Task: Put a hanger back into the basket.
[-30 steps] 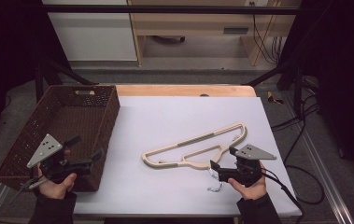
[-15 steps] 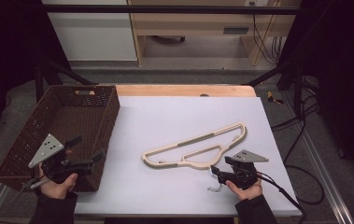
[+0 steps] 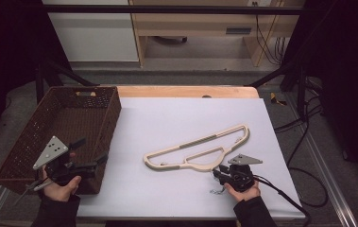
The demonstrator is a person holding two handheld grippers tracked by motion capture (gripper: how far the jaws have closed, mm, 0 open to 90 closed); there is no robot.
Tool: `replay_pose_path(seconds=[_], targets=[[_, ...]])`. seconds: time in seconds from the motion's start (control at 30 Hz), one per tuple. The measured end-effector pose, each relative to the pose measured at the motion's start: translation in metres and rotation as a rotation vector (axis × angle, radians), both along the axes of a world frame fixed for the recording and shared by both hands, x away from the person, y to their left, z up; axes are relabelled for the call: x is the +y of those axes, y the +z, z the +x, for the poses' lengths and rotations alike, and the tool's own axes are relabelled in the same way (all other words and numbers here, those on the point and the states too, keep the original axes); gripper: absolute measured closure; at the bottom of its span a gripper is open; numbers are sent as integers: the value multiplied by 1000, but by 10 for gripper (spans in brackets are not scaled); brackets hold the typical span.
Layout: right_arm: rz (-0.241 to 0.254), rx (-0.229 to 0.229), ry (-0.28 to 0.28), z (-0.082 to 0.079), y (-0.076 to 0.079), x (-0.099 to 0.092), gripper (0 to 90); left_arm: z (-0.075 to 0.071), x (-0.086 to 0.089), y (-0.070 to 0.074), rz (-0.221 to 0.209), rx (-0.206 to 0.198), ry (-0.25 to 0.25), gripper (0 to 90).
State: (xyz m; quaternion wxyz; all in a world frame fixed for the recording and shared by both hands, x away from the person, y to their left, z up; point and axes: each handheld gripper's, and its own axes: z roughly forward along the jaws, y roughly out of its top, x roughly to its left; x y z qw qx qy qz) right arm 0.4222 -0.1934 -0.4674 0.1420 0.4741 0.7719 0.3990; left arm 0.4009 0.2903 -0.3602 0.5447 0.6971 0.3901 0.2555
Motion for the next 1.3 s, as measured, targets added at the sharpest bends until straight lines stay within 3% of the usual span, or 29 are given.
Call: replay_pose_path(seconds=[0.5, 0.97, 1.3], targets=[[-23, 68, 26, 2, -13, 8, 841, 1, -5, -2, 19, 8, -11, 36], [27, 71, -8, 1, -3, 4, 869, 0, -21, -6, 46, 18, -47, 41], [-4, 56, 1, 1, 0, 4, 877, 2, -47, -16, 78, 45, -95, 50]])
